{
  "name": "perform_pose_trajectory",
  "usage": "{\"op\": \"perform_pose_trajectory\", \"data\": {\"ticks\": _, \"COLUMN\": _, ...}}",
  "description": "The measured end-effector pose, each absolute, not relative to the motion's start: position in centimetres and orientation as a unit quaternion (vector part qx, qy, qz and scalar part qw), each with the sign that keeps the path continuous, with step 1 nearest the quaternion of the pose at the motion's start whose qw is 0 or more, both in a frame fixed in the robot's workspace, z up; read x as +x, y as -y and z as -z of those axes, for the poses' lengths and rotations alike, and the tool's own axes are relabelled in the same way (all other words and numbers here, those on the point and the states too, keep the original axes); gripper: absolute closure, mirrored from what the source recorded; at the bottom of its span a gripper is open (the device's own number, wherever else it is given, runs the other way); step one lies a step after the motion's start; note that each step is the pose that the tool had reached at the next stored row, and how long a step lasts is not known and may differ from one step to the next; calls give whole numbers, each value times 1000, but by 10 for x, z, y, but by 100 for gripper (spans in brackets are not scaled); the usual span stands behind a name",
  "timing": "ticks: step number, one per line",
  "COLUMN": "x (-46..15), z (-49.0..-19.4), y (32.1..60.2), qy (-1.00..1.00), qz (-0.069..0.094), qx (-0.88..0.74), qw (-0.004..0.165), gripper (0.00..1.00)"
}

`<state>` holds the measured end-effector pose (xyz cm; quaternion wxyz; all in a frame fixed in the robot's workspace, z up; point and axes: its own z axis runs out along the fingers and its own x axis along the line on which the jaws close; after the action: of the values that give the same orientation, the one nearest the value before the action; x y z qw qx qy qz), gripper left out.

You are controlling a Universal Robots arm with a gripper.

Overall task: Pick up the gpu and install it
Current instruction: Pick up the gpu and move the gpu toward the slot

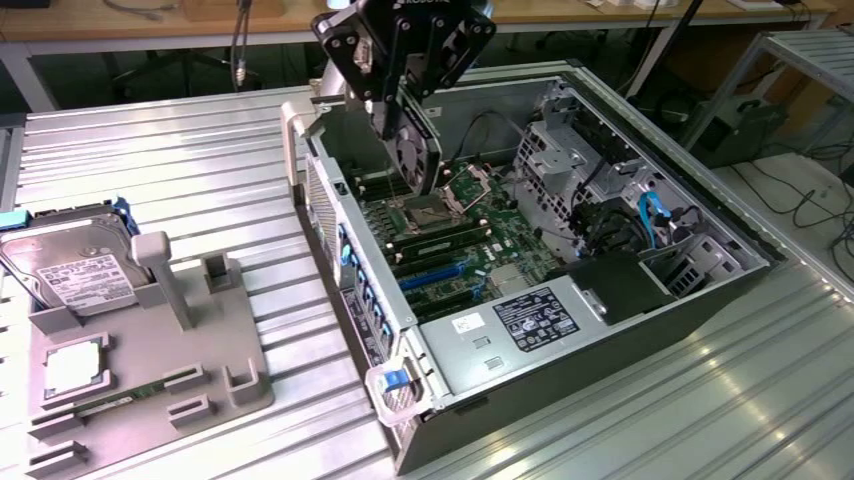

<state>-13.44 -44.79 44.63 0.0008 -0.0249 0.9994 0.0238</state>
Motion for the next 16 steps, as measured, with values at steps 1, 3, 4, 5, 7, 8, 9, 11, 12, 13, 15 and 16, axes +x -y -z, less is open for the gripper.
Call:
{"op": "perform_pose_trajectory", "data": {"ticks": 1, "x": -133, "z": -446, "y": 448, "qy": -999, "qz": -24, "qx": -25, "qw": 1, "gripper": 73}}
{"op": "perform_pose_trajectory", "data": {"ticks": 3, "x": -131, "z": -446, "y": 448, "qy": -999, "qz": -24, "qx": -25, "qw": 1, "gripper": 73}}
{"op": "perform_pose_trajectory", "data": {"ticks": 4, "x": -130, "z": -446, "y": 448, "qy": -999, "qz": -24, "qx": -25, "qw": 1, "gripper": 73}}
{"op": "perform_pose_trajectory", "data": {"ticks": 5, "x": -129, "z": -446, "y": 448, "qy": -999, "qz": -24, "qx": -25, "qw": 1, "gripper": 73}}
{"op": "perform_pose_trajectory", "data": {"ticks": 7, "x": -126, "z": -446, "y": 448, "qy": -999, "qz": -24, "qx": -25, "qw": 1, "gripper": 73}}
{"op": "perform_pose_trajectory", "data": {"ticks": 8, "x": -125, "z": -446, "y": 448, "qy": -999, "qz": -24, "qx": -25, "qw": 1, "gripper": 73}}
{"op": "perform_pose_trajectory", "data": {"ticks": 9, "x": -124, "z": -446, "y": 448, "qy": -999, "qz": -24, "qx": -25, "qw": 1, "gripper": 73}}
{"op": "perform_pose_trajectory", "data": {"ticks": 11, "x": -120, "z": -446, "y": 448, "qy": -999, "qz": -24, "qx": -25, "qw": 1, "gripper": 73}}
{"op": "perform_pose_trajectory", "data": {"ticks": 12, "x": -119, "z": -446, "y": 448, "qy": -999, "qz": -24, "qx": -25, "qw": 1, "gripper": 73}}
{"op": "perform_pose_trajectory", "data": {"ticks": 13, "x": -118, "z": -446, "y": 448, "qy": -999, "qz": -24, "qx": -25, "qw": 1, "gripper": 73}}
{"op": "perform_pose_trajectory", "data": {"ticks": 15, "x": -115, "z": -446, "y": 448, "qy": -999, "qz": -24, "qx": -25, "qw": 1, "gripper": 73}}
{"op": "perform_pose_trajectory", "data": {"ticks": 16, "x": -114, "z": -446, "y": 448, "qy": -999, "qz": -24, "qx": -25, "qw": 1, "gripper": 73}}
